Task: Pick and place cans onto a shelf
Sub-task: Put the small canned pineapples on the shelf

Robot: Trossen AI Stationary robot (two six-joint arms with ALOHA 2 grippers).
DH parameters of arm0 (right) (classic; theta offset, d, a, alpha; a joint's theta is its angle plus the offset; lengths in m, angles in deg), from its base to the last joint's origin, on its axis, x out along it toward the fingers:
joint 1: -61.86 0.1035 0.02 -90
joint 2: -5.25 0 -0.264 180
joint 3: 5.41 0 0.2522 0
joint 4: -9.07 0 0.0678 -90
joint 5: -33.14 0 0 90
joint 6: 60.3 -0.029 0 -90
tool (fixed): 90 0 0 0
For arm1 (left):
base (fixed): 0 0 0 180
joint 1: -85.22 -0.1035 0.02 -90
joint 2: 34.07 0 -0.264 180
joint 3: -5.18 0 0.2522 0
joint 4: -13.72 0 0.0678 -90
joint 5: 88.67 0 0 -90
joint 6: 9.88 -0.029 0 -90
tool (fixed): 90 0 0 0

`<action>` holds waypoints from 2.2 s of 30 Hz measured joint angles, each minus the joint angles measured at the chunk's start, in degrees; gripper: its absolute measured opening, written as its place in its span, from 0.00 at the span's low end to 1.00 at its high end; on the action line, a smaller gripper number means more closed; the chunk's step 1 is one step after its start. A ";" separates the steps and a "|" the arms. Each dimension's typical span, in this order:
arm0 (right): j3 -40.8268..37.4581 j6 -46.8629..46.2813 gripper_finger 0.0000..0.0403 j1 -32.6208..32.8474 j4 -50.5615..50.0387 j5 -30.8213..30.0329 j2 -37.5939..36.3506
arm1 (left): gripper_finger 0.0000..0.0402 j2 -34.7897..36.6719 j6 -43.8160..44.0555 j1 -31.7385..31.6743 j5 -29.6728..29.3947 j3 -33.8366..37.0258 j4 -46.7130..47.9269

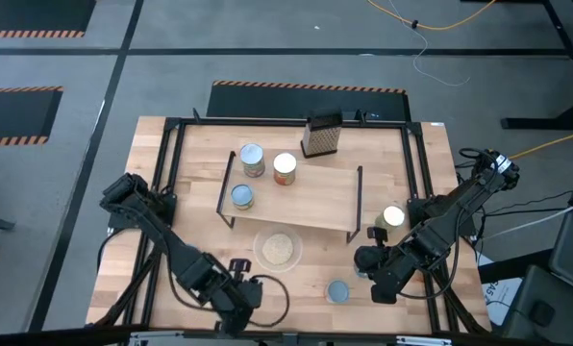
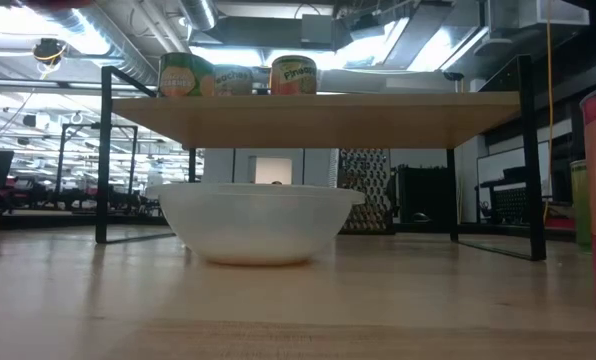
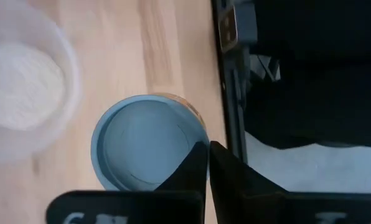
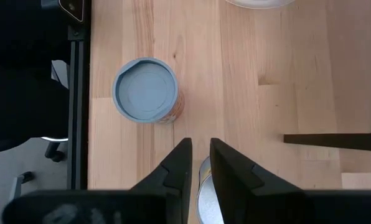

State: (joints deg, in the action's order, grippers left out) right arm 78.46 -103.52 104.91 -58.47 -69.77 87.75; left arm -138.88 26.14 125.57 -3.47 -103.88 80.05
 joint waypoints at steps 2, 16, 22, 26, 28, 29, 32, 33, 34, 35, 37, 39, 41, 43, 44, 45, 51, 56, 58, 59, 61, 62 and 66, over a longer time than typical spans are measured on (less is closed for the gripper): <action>0.00 0.00 0.15 0.00 0.00 0.00 0.00 | 0.00 0.00 -2.22 -1.55 0.00 -1.84 1.71; 0.00 0.04 0.15 0.00 0.00 0.00 0.00 | 0.00 0.07 -20.97 -16.84 -0.05 -6.20 8.40; 0.00 0.06 0.15 0.00 0.00 0.00 0.00 | 0.00 0.07 -26.44 -23.63 -0.04 -6.20 8.83; 0.00 0.08 0.15 0.00 0.00 0.00 0.00 | 0.00 0.07 -29.40 -27.14 -0.02 -6.20 9.89; 0.00 0.10 0.15 0.00 0.00 0.00 0.00 | 0.00 0.07 -30.53 -28.58 0.70 -6.20 10.07; 0.00 0.10 0.15 0.00 0.00 0.00 0.00 | 0.00 0.07 -30.61 -29.33 1.23 -6.20 10.04; 0.00 0.15 0.15 0.00 0.00 0.00 0.00 | 0.00 0.07 -30.92 -30.95 1.46 -6.20 10.04; 0.00 0.16 0.15 0.00 -0.01 0.00 0.00 | 0.00 0.07 -31.39 -31.41 1.48 -6.20 10.04; 0.00 0.17 0.15 0.00 0.00 0.00 0.00 | 0.00 0.07 -31.97 -31.78 1.48 -6.20 10.08; 0.00 0.17 0.15 0.00 0.00 0.00 0.00 | 0.00 0.07 -32.39 -32.12 1.47 -6.20 10.23; 0.00 0.17 0.15 0.00 0.00 0.00 0.00 | 0.00 0.07 -32.74 -32.82 1.47 -6.20 11.19; 0.00 0.18 0.15 0.00 0.00 0.00 0.00 | 0.00 0.07 -32.73 -33.46 1.40 -6.20 12.20; 0.00 0.19 0.15 0.00 0.00 0.00 0.00 | 0.00 0.07 -32.70 -34.08 1.19 -6.20 12.84; 0.00 0.21 0.15 0.00 0.00 -0.01 0.00 | 0.00 0.07 -32.68 -34.59 1.09 -6.20 13.06; 0.00 0.21 0.15 0.00 0.00 -0.02 0.00 | 0.00 0.07 -32.51 -34.78 1.09 -6.20 13.06; 0.00 0.21 0.15 0.00 0.00 0.00 0.00 | 0.00 0.07 -32.07 -34.95 1.07 -6.20 13.19; 0.00 0.21 0.15 0.00 0.00 -0.02 0.00 | 0.00 0.09 -31.61 -35.20 0.96 -6.22 16.23; 0.00 0.21 0.15 0.00 0.00 -0.01 0.00 | 0.00 0.09 -31.36 -35.17 0.96 -6.22 16.27; 0.00 0.21 0.15 0.00 0.00 -0.02 0.00 | 0.00 0.09 -30.38 -34.97 0.97 -6.22 16.27; 0.00 0.21 0.15 0.00 0.00 -0.02 0.00 | 0.00 0.09 -30.24 -34.97 1.09 -6.22 16.30; 0.00 0.21 0.15 0.00 0.00 -0.02 0.00 | 0.01 0.09 -30.17 -34.98 1.31 -6.22 16.34; 0.00 0.21 0.15 0.00 0.00 -0.02 0.00 | 0.01 0.09 -30.11 -34.98 1.35 -6.22 16.34; 0.00 0.21 0.15 0.00 0.00 -0.02 0.00 | 0.01 0.09 -29.99 -34.91 1.37 -6.22 16.38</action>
State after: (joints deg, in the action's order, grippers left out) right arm 78.46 -103.31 104.91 -58.47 -69.79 87.75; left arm -138.79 -3.86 90.65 -2.09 -110.10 96.43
